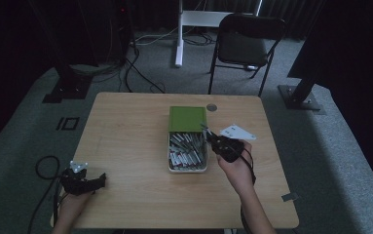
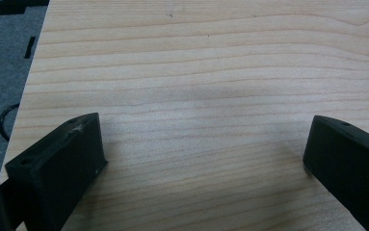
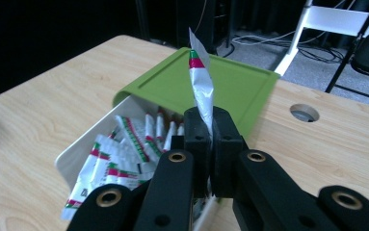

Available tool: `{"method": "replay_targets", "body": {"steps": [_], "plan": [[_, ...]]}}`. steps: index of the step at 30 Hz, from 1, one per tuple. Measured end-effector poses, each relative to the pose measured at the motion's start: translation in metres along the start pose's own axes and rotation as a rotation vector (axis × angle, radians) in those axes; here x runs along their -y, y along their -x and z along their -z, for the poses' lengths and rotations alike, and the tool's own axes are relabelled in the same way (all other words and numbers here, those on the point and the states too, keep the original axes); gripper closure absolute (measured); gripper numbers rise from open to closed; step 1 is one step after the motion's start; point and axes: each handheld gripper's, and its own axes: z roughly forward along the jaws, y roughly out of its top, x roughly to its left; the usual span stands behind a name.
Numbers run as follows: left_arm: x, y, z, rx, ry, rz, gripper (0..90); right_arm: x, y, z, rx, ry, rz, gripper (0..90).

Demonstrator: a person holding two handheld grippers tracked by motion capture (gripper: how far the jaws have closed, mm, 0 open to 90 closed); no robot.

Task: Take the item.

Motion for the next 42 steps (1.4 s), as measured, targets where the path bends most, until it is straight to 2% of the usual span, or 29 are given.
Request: {"method": "replay_targets", "body": {"steps": [1, 7, 9, 13, 20, 22, 28, 29, 30, 33, 41, 42], "plan": [[0.0, 0.0, 0.0, 0.0, 0.0, 0.0, 1.4, 0.0, 0.0, 0.0, 0.0, 0.0, 0.0, 88.3], [0.0, 0.0, 0.0, 0.0, 0.0, -0.002, 1.4, 0.005, 0.022, 0.006, 0.067, 0.001, -0.027, 88.3], [0.0, 0.0, 0.0, -0.001, 0.002, 0.0, 1.4, 0.007, 0.025, 0.006, 0.072, -0.003, -0.031, 88.3], [0.0, 0.0, 0.0, -0.001, 0.002, -0.001, 1.4, 0.017, 0.04, 0.005, 0.115, -0.019, -0.053, 88.3], [0.0, 0.0, 0.0, 0.0, 0.0, -0.002, 1.4, 0.035, 0.054, -0.001, 0.144, -0.054, -0.081, 88.3], [0.0, 0.0, 0.0, 0.0, -0.001, -0.002, 1.4, 0.046, 0.06, -0.007, 0.148, -0.076, -0.101, 88.3], [0.0, 0.0, 0.0, 0.0, -0.001, -0.002, 1.4, 0.064, 0.069, -0.017, 0.151, -0.118, -0.137, 88.3], [0.0, 0.0, 0.0, 0.0, -0.001, -0.002, 1.4, 0.072, 0.072, -0.021, 0.149, -0.136, -0.151, 88.3], [0.0, 0.0, 0.0, 0.0, -0.001, -0.001, 1.4, 0.072, 0.072, -0.021, 0.149, -0.136, -0.151, 88.3], [0.0, 0.0, 0.0, 0.0, -0.001, -0.002, 1.4, 0.086, 0.079, -0.027, 0.14, -0.166, -0.187, 88.2], [0.0, 0.0, 0.0, 0.0, -0.001, -0.002, 1.4, 0.102, 0.089, -0.032, 0.138, -0.207, -0.223, 88.1], [0.0, 0.0, 0.0, 0.0, -0.001, -0.001, 1.4, 0.105, 0.095, -0.031, 0.146, -0.205, -0.239, 87.9]]}}
